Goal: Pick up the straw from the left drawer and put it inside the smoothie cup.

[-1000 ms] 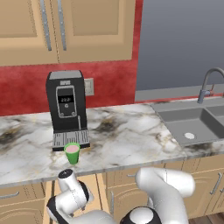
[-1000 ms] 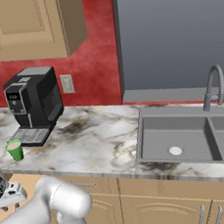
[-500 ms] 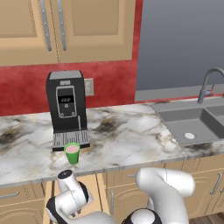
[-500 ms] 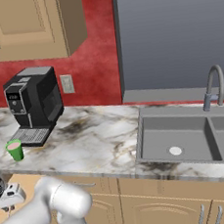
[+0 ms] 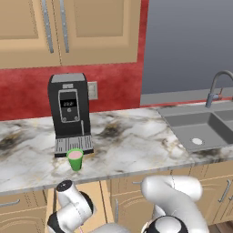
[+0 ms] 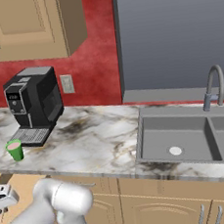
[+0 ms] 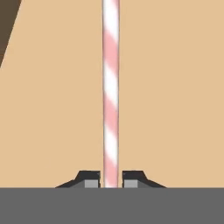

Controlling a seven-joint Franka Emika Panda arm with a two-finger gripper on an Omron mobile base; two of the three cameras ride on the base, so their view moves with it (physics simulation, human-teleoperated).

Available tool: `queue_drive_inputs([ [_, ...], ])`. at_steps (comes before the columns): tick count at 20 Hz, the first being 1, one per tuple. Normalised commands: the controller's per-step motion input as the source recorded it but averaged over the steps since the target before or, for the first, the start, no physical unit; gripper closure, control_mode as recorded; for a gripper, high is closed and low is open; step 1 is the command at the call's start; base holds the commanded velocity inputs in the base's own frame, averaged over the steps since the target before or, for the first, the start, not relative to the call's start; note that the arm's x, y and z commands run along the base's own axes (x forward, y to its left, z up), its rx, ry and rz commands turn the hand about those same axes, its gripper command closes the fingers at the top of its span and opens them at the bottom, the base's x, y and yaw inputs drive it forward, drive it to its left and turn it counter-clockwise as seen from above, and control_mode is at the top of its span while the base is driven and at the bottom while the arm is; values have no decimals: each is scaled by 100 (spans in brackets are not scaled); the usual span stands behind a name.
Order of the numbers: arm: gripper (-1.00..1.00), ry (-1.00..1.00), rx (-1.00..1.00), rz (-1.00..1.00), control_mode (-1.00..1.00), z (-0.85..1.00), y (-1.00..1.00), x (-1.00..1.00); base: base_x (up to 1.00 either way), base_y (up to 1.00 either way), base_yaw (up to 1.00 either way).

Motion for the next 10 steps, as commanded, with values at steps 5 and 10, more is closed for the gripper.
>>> queue_drive_inputs([
  [5,100,-26,0,0,-100,67,0,-43,0,0,0],
  [10,100,-31,0,0,-100,91,0,-21,0,0,0],
])
